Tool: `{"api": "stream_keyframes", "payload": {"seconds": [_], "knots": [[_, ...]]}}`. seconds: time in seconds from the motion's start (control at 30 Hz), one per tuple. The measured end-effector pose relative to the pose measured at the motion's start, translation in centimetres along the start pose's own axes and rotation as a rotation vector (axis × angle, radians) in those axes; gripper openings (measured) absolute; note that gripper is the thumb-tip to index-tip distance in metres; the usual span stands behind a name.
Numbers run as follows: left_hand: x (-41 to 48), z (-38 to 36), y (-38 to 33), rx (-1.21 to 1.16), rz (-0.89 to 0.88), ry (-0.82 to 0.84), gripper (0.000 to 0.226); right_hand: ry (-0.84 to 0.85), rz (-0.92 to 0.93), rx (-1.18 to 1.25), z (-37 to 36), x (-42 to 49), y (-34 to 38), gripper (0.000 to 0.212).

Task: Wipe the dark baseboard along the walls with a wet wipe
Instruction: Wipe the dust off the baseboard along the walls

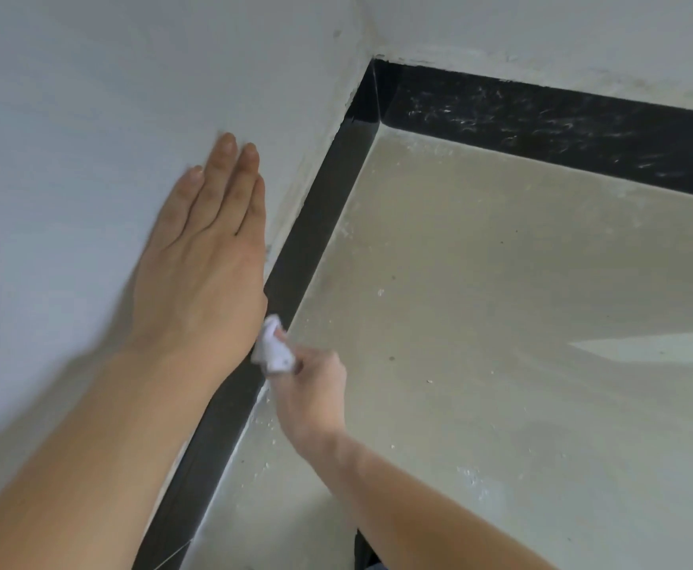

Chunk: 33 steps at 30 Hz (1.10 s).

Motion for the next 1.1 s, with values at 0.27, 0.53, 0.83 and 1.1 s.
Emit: {"api": "stream_keyframes", "payload": {"seconds": [0.27, 0.53, 0.83, 1.1], "knots": [[0.1, 0.3, 0.0, -0.059, 0.026, 0.038, 0.065, -0.146, 0.037, -0.044, 3.2, 3.2, 1.8, 0.051], [0.0, 0.7, -0.7, 0.006, 0.071, 0.065, 0.067, 0.458, 0.322, -0.397, 0.7, -2.4, -1.7, 0.021], [-0.1, 0.7, -1.0, 0.037, 0.108, 0.138, 0.070, 0.152, 0.247, -0.285, 0.8, -0.6, 0.2, 0.024], [0.3, 0.2, -3.6, 0.045, 0.260, 0.202, 0.080, 0.124, 0.108, -0.410, 7.6, 2.5, 0.8, 0.040]]}}
Point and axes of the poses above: each hand's wrist, its own x-axis towards the middle knuckle, its own z-axis out of the back of the hand, y = z × x, the point moved 1 cm from there along x, towards the middle knuckle, and after that the axes turned 15 degrees about z, right-handed, at the moved point
